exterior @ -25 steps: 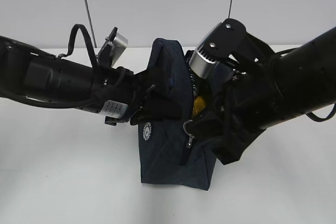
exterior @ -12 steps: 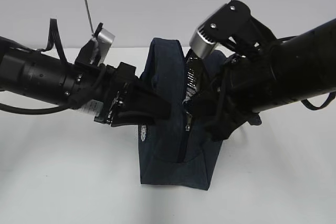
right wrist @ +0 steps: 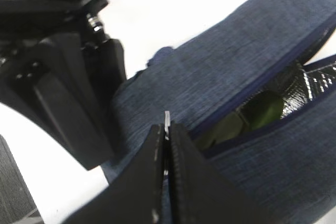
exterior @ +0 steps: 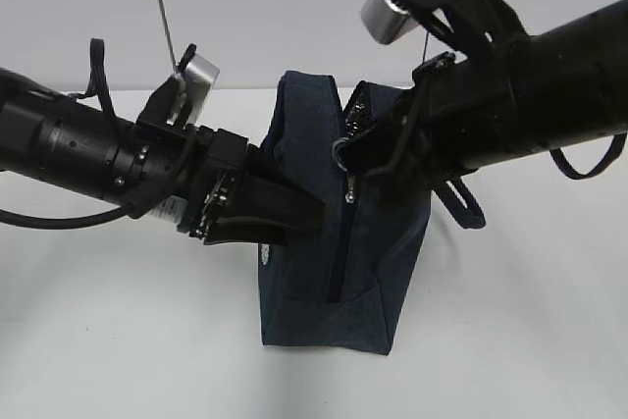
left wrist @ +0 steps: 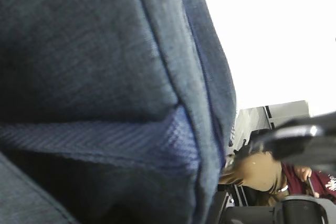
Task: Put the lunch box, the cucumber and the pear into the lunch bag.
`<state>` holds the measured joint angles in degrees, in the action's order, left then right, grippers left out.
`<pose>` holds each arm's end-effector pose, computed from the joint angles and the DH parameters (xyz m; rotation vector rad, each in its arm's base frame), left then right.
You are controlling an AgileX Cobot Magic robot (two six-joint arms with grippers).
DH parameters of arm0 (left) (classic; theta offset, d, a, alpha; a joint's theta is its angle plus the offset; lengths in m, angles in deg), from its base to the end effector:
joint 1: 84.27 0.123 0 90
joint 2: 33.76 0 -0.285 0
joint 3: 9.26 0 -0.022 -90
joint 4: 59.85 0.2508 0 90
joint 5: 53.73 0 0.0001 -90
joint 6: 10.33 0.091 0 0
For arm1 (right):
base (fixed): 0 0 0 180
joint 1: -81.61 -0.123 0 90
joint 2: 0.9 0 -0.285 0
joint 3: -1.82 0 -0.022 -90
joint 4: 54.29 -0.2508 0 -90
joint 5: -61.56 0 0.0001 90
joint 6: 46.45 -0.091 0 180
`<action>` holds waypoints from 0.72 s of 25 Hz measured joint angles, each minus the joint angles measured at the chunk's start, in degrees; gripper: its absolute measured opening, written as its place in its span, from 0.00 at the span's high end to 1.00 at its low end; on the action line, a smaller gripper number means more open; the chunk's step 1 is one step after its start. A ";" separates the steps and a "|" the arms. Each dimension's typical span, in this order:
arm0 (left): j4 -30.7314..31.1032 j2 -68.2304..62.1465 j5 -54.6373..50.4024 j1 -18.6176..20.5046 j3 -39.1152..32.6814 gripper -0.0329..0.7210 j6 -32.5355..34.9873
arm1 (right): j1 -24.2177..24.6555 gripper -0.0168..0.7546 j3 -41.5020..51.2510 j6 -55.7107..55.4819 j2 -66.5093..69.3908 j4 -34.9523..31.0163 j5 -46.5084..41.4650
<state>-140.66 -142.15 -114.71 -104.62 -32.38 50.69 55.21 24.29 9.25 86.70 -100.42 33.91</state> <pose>0.2698 -0.1839 0.2050 0.6176 2.4092 -1.5464 0.2523 0.1593 0.2872 -0.9352 2.0702 0.5101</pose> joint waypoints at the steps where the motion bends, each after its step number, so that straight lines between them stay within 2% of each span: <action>1: 0.31 0.00 0.13 0.00 0.00 0.48 0.00 | 0.18 0.97 0.00 0.00 0.00 -0.41 0.00; 18: 1.26 0.00 1.81 0.00 0.00 0.48 0.10 | 0.65 0.97 -6.62 3.23 5.31 -9.96 -9.52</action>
<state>-139.40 -142.15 -112.90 -104.62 -32.38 50.79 55.87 17.67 12.47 92.01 -110.38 24.39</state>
